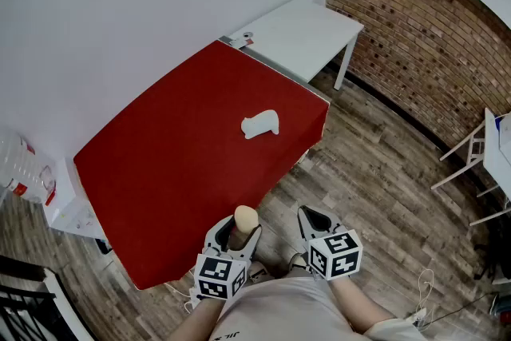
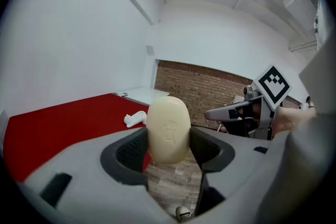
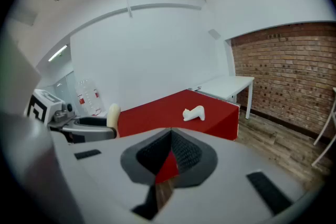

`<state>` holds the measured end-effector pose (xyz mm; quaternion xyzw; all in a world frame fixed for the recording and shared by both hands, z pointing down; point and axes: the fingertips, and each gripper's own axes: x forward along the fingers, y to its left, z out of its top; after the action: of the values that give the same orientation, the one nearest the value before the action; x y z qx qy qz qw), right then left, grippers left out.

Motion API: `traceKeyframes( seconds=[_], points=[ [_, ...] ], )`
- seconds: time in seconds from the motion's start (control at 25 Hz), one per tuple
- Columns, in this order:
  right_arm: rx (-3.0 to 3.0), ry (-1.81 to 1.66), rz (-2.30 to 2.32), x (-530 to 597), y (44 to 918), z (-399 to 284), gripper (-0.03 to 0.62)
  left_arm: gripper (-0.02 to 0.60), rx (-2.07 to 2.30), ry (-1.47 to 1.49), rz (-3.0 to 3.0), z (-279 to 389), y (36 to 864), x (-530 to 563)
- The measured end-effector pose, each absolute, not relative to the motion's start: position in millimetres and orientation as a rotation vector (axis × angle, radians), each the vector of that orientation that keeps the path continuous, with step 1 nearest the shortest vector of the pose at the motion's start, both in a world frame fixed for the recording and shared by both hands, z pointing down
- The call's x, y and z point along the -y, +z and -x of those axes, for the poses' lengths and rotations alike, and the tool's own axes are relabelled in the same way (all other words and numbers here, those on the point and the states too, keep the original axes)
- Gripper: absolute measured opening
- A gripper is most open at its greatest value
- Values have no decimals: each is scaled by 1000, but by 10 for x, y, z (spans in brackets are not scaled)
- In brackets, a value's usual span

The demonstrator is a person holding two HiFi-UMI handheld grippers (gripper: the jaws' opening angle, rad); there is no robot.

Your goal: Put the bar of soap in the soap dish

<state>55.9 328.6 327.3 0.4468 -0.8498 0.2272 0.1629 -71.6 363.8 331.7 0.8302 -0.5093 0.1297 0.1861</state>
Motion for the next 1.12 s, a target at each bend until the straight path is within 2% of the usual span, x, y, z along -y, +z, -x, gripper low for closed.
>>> traceKeyframes(
  seconds=[0.24, 0.52, 1.12],
  points=[
    [2432, 603, -1293, -3266, 3213, -383, 4, 261, 1439, 351, -2367, 946, 3333, -3561],
    [2430, 597, -1309, -2963, 3213, -443, 3, 261, 1396, 346, -2376, 911, 3412, -3242],
    [2528, 545, -1214, -983, 3076, -586, 5, 261, 1475, 362, -2341, 693, 3343, -1397]
  ],
)
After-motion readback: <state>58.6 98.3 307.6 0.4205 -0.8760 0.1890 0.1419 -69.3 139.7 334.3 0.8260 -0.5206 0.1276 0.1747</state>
